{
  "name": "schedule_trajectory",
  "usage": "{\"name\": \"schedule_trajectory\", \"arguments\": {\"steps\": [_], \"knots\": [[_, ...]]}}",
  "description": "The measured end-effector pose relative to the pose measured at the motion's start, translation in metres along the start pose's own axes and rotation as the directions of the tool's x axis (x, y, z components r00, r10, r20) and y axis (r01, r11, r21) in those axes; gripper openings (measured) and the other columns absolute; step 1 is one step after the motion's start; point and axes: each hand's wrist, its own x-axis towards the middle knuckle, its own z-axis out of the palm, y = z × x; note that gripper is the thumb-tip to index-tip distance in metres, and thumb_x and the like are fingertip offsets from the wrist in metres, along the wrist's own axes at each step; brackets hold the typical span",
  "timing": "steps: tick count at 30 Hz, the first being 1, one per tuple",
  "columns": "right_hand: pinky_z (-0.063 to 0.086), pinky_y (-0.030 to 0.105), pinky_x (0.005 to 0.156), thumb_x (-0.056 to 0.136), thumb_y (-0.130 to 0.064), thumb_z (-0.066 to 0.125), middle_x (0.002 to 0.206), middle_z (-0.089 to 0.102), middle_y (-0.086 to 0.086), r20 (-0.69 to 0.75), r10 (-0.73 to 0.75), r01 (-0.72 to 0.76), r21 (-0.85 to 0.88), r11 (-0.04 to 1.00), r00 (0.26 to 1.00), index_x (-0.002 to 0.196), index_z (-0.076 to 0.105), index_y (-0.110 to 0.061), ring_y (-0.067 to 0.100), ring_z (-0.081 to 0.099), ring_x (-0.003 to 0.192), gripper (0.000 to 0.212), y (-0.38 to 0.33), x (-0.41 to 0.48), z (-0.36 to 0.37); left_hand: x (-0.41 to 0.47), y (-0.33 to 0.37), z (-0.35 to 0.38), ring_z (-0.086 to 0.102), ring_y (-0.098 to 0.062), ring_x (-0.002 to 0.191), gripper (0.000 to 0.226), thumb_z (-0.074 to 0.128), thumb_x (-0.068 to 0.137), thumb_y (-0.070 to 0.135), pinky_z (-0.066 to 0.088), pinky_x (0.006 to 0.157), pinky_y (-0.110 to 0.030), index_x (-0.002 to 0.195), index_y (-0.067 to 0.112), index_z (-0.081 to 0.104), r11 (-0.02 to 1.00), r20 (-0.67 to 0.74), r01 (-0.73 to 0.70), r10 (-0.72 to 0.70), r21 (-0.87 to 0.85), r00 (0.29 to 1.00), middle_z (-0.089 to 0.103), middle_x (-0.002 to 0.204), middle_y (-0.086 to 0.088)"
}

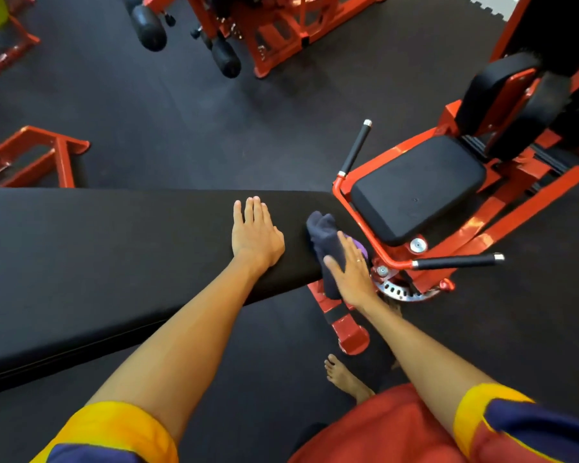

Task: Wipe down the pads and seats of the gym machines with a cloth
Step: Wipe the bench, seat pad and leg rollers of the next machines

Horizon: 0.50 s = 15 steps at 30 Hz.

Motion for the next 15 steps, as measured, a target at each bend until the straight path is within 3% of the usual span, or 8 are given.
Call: {"name": "schedule_trajectory", "arguments": {"steps": [3, 5, 7, 10, 12, 15], "knots": [[0.021, 0.05, 0.124, 0.1, -0.05, 0.054, 0.163, 0.035, 0.011, -0.167, 0.243, -0.223, 0.127, 0.966, 0.956, 0.158, 0.034, -0.015, 0.031, 0.027, 0.152, 0.071, -0.001, 0.027, 0.009, -0.001, -0.001, -0.001, -0.005, -0.03, 0.156, 0.065, 0.01, 0.105, 0.037, -0.005, 0.125, -0.052, 0.159, 0.002, 0.002, 1.0, 0.006, 0.003, -0.003, 0.007, 1.0, -0.001, 0.168, -0.016], [0.016, 0.048, 0.125, 0.1, -0.049, 0.053, 0.164, 0.033, 0.009, -0.203, 0.294, -0.26, 0.179, 0.949, 0.934, 0.157, 0.038, -0.02, 0.03, 0.024, 0.153, 0.066, -0.025, 0.029, 0.021, 0.0, -0.002, -0.002, -0.005, -0.03, 0.156, 0.065, 0.011, 0.105, 0.037, -0.006, 0.125, -0.052, 0.159, 0.002, 0.002, 1.0, 0.016, -0.001, 0.001, 0.009, 1.0, -0.002, 0.168, -0.016], [0.01, 0.045, 0.127, 0.098, -0.054, 0.05, 0.165, 0.031, 0.004, -0.222, 0.221, -0.176, 0.206, 0.963, 0.95, 0.156, 0.041, -0.026, 0.026, 0.019, 0.155, 0.065, -0.053, 0.01, 0.037, 0.001, -0.002, -0.001, -0.005, -0.031, 0.156, 0.065, 0.011, 0.106, 0.036, -0.005, 0.125, -0.052, 0.16, 0.002, 0.003, 1.0, 0.009, -0.011, 0.011, 0.009, 1.0, -0.002, 0.168, -0.016], [0.014, 0.041, 0.126, 0.091, -0.059, 0.043, 0.162, 0.037, 0.002, -0.367, 0.073, 0.029, 0.267, 0.963, 0.927, 0.153, 0.045, -0.017, 0.021, 0.022, 0.153, 0.075, -0.077, -0.035, 0.069, 0.003, -0.002, 0.002, -0.005, -0.031, 0.156, 0.064, 0.011, 0.106, 0.036, -0.004, 0.125, -0.053, 0.16, 0.002, 0.003, 1.0, 0.001, -0.019, 0.019, 0.021, 1.0, -0.002, 0.168, -0.017], [0.019, 0.039, 0.125, 0.095, -0.057, 0.046, 0.162, 0.037, 0.001, -0.448, 0.104, 0.071, 0.357, 0.932, 0.888, 0.154, 0.042, -0.015, 0.021, 0.025, 0.153, 0.073, -0.064, -0.044, 0.082, 0.004, -0.003, 0.002, -0.006, -0.031, 0.156, 0.065, 0.013, 0.106, 0.036, -0.005, 0.125, -0.053, 0.16, 0.002, 0.004, 1.0, -0.002, -0.015, 0.015, 0.005, 1.0, -0.001, 0.168, -0.017], [0.024, 0.046, 0.124, 0.095, -0.063, 0.041, 0.162, 0.034, 0.013, -0.493, 0.365, -0.07, 0.519, 0.852, 0.79, 0.156, 0.037, -0.01, 0.028, 0.029, 0.152, 0.081, -0.021, -0.018, 0.079, 0.003, 0.0, 0.001, -0.007, -0.03, 0.156, 0.065, 0.014, 0.105, 0.035, -0.007, 0.125, -0.052, 0.16, 0.001, 0.003, 1.0, 0.01, -0.019, 0.019, -0.011, 1.0, -0.002, 0.169, -0.016]]}}
